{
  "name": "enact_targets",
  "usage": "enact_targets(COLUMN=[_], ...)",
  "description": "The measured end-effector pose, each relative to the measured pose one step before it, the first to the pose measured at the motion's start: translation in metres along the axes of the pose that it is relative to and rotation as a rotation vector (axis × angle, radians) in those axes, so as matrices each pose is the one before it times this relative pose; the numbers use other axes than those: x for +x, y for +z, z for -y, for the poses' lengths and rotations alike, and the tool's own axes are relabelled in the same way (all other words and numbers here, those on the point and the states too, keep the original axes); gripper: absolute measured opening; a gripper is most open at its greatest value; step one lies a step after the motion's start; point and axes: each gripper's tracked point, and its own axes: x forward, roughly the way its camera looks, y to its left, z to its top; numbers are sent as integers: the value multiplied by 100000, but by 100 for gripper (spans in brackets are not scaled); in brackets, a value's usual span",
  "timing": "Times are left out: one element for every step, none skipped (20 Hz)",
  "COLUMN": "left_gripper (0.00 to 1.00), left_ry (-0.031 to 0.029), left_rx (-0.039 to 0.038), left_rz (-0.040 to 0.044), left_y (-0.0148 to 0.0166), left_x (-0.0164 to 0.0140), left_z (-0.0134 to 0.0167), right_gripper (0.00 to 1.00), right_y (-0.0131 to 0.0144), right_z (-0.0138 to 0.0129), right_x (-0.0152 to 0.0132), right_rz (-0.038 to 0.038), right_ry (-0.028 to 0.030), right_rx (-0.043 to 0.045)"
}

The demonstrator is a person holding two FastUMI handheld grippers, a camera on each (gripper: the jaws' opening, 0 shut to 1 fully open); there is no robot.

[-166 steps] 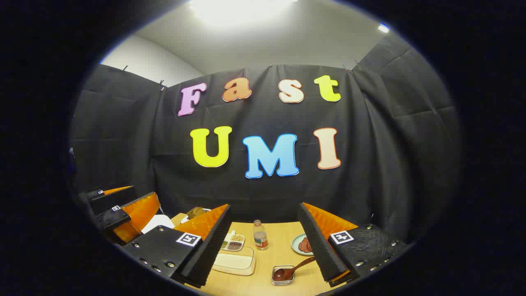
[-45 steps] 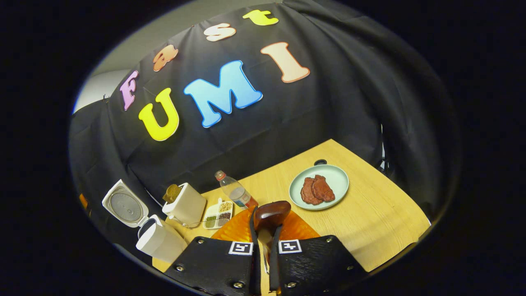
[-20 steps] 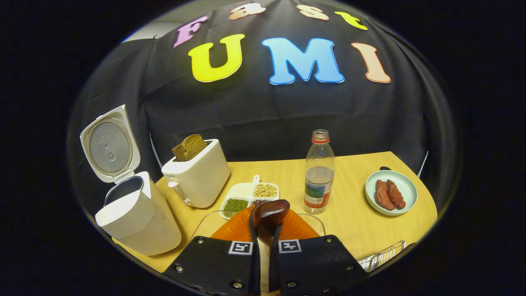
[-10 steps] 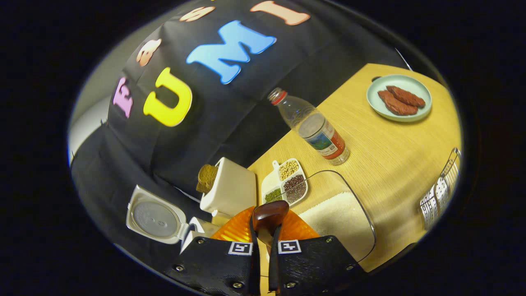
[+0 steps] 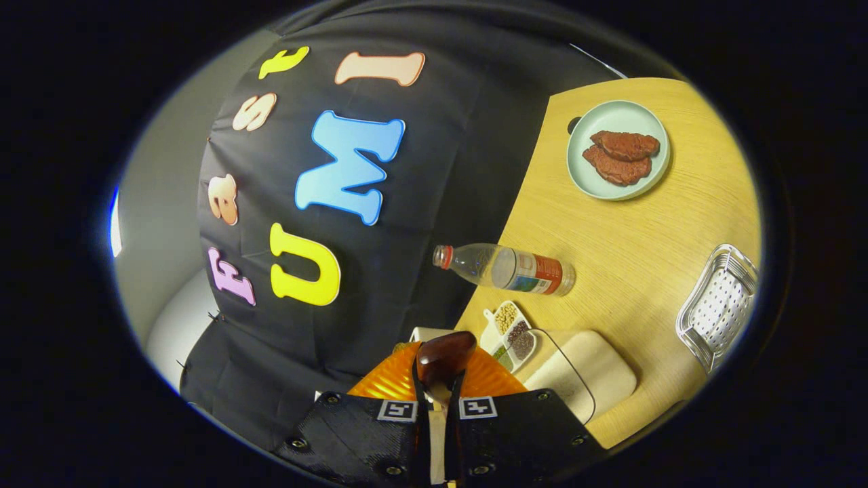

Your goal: Close the left gripper, press the button to open the rice cooker; take a wooden spoon from the chopstick holder with the right hand, scoop a spoonful of rice and pour it into the rice cooker, then put the wooden spoon back into the chopstick holder.

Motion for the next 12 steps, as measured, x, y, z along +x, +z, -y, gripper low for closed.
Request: enact_targets(left_gripper=[97, 97, 97, 97, 97, 96, 96, 96, 96, 96, 97, 97], left_ry=[-179, -232, -299, -455, -269, -157, 67, 162, 256, 303, 318, 395], left_rx=[24, 57, 64, 48, 90, 222, 252, 169, 57, 26, 1, -132], left_rz=[245, 359, 311, 244, 136, 311, 273, 50, 187, 265, 133, 149], left_y=[91, 85, 41, -5, 28, -34, 40, -103, 38, -12, -22, -105], left_x=[-35, -19, 6, -97, -15, -230, -145, -190, -151, -234, -105, -114], left_z=[174, 177, 170, 189, 53, -73, -140, -208, -284, -344, -325, -365], right_gripper=[8, 8, 8, 8, 8, 8, 8, 8, 8, 8, 8, 8], right_y=[406, 402, 218, 258, 218, 180, 32, 6, -128, -152, -205, -130], right_z=[-731, -666, -934, -866, -886, -805, -622, -652, -840, -602, -762, -726], right_x=[-260, -186, -337, -238, -186, -223, -246, -85, -139, 120, 123, 290], right_rz=[868, 624, 503, 562, 470, 352, 384, -105, -117, -173, -280, -131], right_ry=[1079, 982, 829, 1280, 1174, 988, 779, 690, 994, 797, 917, 1127], right_rx=[-1193, -832, 299, 87, -603, -795, -750, -573, -289, -248, -162, -62])
